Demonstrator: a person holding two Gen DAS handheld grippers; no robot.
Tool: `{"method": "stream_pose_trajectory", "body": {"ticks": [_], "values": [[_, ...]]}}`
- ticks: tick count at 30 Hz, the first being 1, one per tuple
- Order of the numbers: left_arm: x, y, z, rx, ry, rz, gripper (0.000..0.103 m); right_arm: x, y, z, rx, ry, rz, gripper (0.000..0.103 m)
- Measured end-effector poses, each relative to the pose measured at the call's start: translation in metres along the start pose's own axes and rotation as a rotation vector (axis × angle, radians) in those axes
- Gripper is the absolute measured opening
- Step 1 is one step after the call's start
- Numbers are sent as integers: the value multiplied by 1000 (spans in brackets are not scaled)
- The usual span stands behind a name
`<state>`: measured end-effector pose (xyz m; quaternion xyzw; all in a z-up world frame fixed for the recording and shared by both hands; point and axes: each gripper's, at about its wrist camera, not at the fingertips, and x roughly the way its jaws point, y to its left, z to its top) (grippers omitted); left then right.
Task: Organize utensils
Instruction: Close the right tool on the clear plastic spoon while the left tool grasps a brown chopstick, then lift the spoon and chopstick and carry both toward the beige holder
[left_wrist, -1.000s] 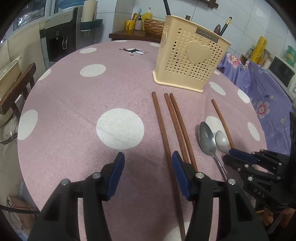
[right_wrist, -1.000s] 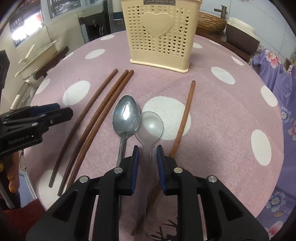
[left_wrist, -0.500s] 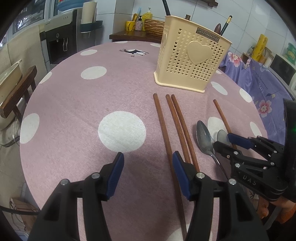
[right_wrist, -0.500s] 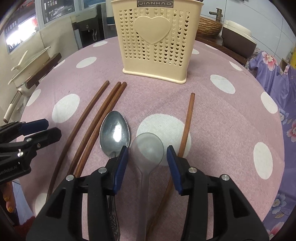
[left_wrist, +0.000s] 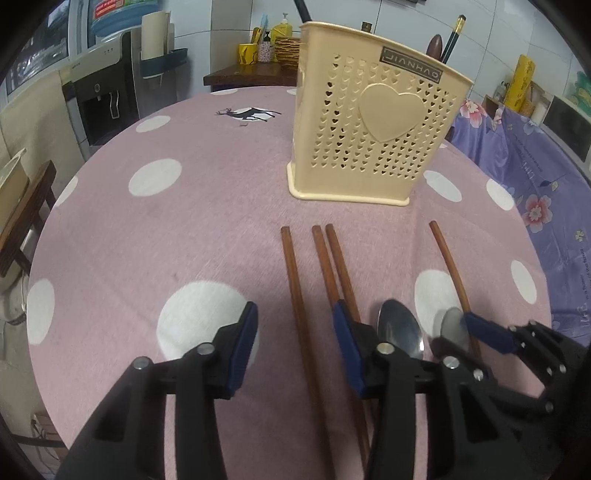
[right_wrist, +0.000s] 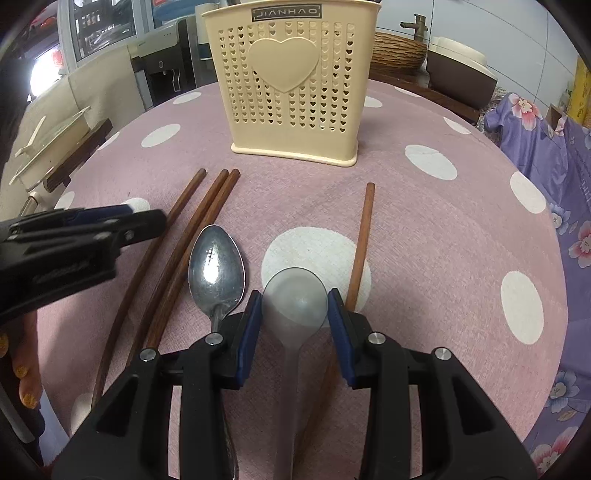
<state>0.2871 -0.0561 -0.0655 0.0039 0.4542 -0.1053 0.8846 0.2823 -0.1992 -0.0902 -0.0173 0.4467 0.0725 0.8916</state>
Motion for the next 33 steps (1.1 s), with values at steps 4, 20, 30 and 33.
{"method": "stream_pose_trajectory", "body": {"ticks": [4,20,30,33], "values": [[12,-6,4,-2,20,28,27,0,1,-2,0,-8,-3,37],[31,-14,21,28,-10,122,10,-1,2,-3,3,-19,-8,37],[33,-11,28,8,-11,108,8,-2,0,-3,21,-19,7,37],[32,-7,29,-10,-13,90,8,-1,-4,-2,40,-19,33,37]]}}
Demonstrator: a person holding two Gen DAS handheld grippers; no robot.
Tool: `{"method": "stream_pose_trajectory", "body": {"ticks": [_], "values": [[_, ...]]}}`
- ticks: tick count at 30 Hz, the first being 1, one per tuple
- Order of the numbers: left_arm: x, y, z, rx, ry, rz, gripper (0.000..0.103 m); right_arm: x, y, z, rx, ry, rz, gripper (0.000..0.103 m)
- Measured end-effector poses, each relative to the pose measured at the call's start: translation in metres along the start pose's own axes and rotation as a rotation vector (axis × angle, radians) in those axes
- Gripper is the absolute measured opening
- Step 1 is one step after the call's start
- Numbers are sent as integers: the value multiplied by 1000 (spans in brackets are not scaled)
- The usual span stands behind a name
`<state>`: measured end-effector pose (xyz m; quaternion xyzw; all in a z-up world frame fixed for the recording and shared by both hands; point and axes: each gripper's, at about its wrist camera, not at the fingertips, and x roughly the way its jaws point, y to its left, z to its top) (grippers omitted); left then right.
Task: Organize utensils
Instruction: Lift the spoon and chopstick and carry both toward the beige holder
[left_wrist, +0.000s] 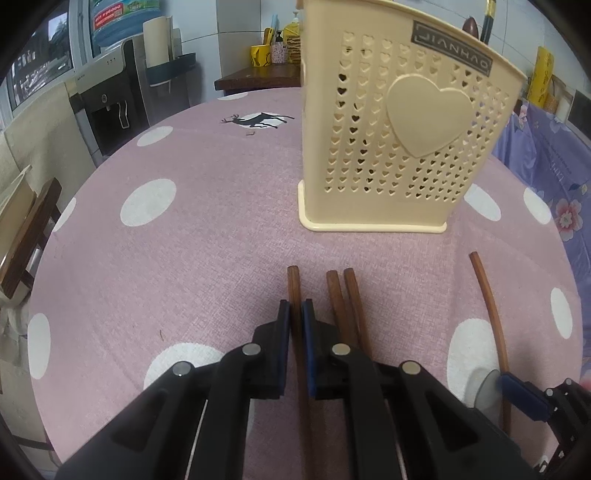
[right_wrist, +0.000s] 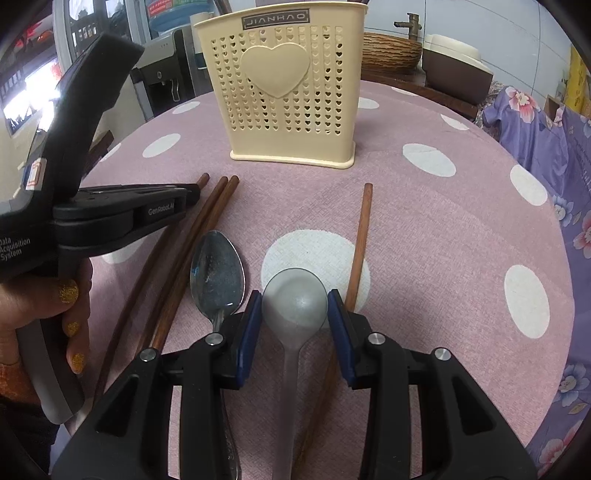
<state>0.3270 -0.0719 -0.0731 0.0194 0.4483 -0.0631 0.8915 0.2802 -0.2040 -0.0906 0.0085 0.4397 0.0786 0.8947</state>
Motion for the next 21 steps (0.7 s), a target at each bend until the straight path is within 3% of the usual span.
{"method": "stream_pose_trajectory", "body": {"ticks": [6,21], "values": [[-27,11,8,-39,-76,-36,8,-6,-5,4,31,-13,59,37],[-131,29,35,-66,-348,-112,8,-72,-13,36,52,-162,176,37]]}}
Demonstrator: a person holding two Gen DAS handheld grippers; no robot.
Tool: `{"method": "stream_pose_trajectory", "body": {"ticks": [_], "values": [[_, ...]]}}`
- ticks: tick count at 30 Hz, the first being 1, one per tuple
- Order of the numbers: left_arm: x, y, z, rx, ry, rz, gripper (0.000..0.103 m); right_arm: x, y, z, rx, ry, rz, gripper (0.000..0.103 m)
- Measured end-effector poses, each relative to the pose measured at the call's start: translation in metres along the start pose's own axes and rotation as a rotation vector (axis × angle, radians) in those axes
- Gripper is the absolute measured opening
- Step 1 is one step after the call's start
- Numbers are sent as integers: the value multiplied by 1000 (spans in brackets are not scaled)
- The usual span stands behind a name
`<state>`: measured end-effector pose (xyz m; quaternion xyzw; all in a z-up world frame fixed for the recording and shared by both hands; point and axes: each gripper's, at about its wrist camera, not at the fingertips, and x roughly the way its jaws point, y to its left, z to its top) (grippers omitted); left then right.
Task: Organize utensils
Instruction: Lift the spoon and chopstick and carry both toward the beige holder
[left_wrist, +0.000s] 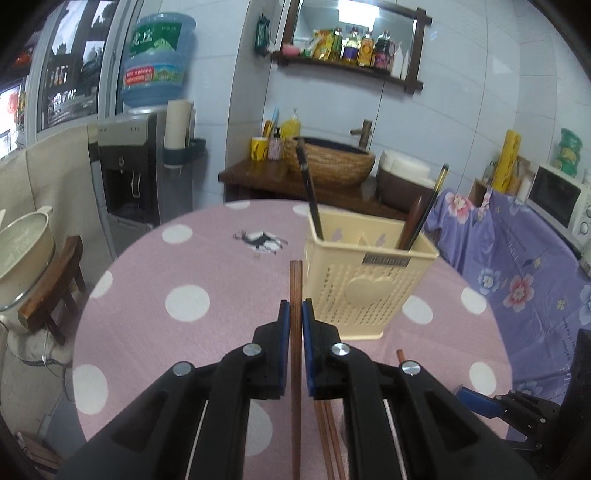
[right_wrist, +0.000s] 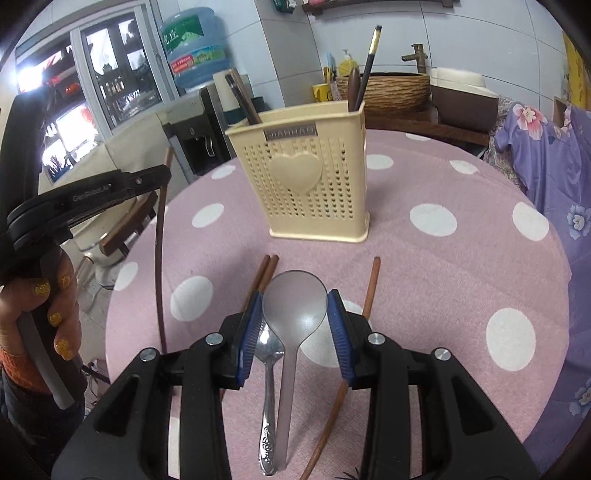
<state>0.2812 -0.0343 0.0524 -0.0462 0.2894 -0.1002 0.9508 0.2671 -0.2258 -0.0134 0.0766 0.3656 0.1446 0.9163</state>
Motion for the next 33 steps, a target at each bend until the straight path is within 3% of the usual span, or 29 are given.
{"method": "stream_pose_trajectory", "body": {"ticks": [6,24,33], "values": [[-17,0,15,6,-53,0,8,-15,5,13,-18,-35,-8,37],[-28,9,36,-8,-107,-19,8,-30,14,42,-75,-96,-34,37],[-35,0,69,23,-132,-58,8,-33,12,72,-94,-128,-43,37]]}}
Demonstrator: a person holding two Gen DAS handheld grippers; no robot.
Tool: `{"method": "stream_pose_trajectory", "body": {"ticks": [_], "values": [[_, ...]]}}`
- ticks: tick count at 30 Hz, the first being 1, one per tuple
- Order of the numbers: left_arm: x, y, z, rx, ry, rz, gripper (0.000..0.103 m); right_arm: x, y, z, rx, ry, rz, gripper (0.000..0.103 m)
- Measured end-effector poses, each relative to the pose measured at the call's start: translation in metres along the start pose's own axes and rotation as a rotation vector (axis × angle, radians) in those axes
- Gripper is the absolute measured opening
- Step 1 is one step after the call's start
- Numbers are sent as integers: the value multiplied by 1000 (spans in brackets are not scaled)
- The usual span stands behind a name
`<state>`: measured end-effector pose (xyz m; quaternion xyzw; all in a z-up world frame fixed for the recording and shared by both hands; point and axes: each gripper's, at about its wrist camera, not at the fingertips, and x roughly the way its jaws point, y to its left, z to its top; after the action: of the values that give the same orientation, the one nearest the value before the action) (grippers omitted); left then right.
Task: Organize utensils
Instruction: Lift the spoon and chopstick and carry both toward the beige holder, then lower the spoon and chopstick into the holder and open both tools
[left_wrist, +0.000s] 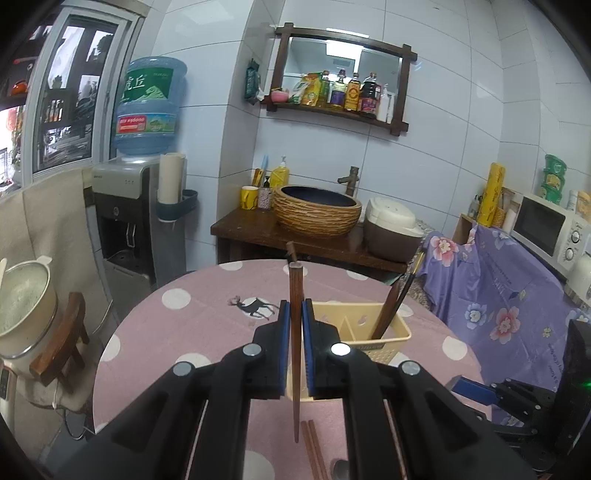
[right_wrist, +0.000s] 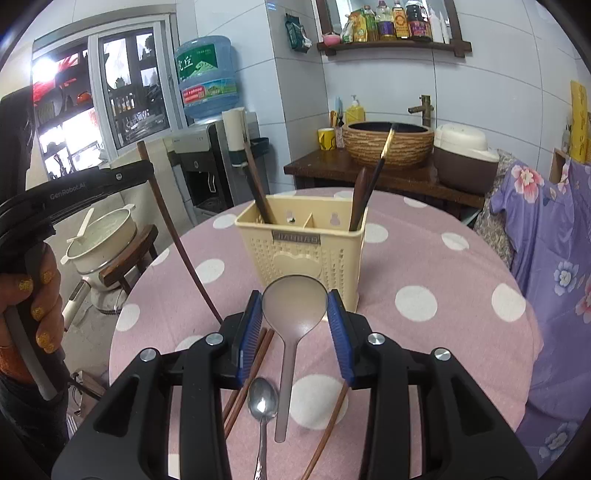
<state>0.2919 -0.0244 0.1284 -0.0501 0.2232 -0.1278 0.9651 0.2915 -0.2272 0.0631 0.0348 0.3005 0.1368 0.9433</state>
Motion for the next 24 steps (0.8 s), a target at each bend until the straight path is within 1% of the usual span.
{"method": "stream_pose_trajectory", "body": {"ticks": [4,7,11,13,15,17,19,21,24], "values": [[-7,-7,29,9,-18,-51,8,-3,0,28,-12,-37,0,37],[-15,-17,59,18,-58,-77,8,-8,3,64,-29,-98,-10,37],[-20,-31,101,28,-136,-73,8,-17,8,119,-38,-209,-44,37],[-18,-37,117,38,-177,-39,8,-17,8,143,-40,-254,-61,37],[-10,-39,126,39,-195,-21,8,-13,8,162,-31,-281,-86,37],[2,-38,128,25,-189,-19,8,-3,7,172,-22,-290,-103,37],[18,-37,121,14,-175,-7,8,14,5,172,-18,-299,-137,37],[33,-36,110,10,-148,2,8,32,3,164,-21,-297,-165,37],[56,-31,86,-13,-89,-7,8,59,-1,141,-20,-260,-192,37]]}}
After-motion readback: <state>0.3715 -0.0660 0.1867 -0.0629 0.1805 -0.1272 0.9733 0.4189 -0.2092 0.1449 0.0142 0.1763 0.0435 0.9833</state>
